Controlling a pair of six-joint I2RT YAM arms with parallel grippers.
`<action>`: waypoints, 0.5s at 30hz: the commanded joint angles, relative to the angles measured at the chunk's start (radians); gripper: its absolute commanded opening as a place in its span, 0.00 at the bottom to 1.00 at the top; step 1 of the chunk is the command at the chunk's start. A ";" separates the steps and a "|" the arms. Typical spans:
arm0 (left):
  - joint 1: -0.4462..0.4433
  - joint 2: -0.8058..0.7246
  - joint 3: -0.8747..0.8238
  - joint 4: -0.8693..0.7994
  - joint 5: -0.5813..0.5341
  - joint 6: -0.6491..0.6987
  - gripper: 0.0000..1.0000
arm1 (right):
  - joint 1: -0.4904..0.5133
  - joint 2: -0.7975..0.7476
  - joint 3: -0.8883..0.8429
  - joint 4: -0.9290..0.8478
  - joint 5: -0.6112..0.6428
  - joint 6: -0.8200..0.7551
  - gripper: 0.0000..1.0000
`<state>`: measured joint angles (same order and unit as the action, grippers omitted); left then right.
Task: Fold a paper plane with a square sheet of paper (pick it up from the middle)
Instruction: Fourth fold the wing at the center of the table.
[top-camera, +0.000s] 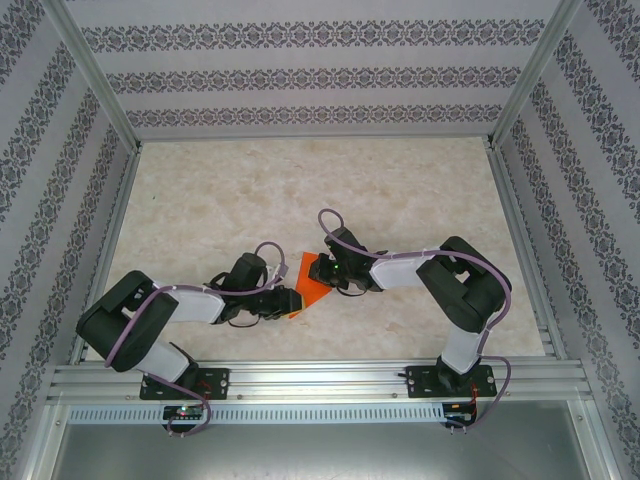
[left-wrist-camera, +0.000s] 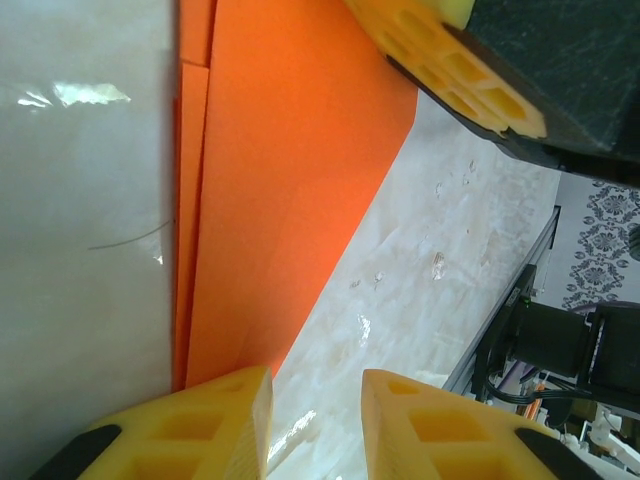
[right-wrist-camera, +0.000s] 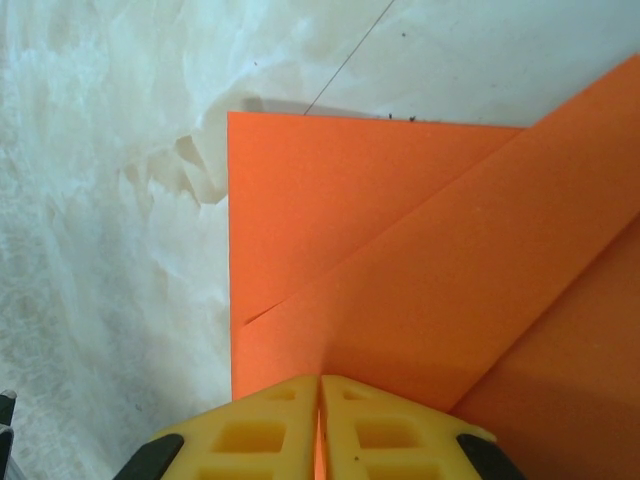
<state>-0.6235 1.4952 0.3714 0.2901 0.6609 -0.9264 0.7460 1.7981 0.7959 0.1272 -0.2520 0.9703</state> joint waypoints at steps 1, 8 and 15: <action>-0.005 -0.008 -0.071 -0.209 -0.001 -0.014 0.32 | 0.008 0.040 -0.018 -0.116 0.072 -0.028 0.12; -0.006 -0.149 -0.077 -0.371 -0.029 -0.001 0.33 | 0.007 0.052 0.011 -0.144 0.072 -0.046 0.12; -0.004 -0.366 0.016 -0.478 -0.027 0.036 0.36 | 0.007 0.045 0.016 -0.148 0.064 -0.054 0.12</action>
<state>-0.6239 1.1893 0.3233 -0.0853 0.6456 -0.9218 0.7464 1.8030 0.8230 0.0792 -0.2516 0.9443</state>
